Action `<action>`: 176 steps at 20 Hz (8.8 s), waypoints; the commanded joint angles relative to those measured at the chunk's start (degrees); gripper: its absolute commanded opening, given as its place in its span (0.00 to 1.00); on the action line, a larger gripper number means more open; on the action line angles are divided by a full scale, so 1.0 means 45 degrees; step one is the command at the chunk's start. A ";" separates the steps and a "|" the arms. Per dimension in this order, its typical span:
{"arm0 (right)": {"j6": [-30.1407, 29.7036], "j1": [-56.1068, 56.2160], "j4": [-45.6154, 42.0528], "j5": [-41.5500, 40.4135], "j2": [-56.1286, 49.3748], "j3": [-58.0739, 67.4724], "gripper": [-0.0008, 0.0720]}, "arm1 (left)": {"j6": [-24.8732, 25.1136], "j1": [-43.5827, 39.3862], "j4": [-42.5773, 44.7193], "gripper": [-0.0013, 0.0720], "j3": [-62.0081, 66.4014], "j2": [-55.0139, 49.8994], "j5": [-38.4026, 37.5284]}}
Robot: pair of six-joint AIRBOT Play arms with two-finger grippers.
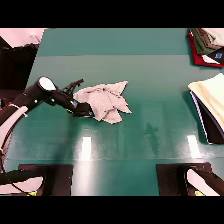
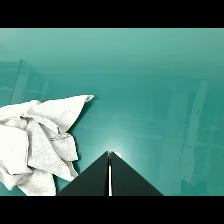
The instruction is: Fold the shirts.
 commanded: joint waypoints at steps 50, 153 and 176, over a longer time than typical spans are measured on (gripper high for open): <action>-0.0131 0.7917 0.5333 -0.9180 -1.0593 -0.2166 0.62 | -0.1972 0.0850 0.7349 0.05 0.1511 0.5877 -0.1773; 0.0539 0.3483 0.1826 -0.3944 -0.1307 -1.1710 0.63 | -0.4299 -0.2273 1.1662 0.05 0.2628 0.5377 -0.1889; -0.0117 0.2069 0.2040 -0.5780 0.2448 -0.1739 0.03 | -0.4274 -0.2273 1.3823 0.05 1.1030 0.5391 -0.2322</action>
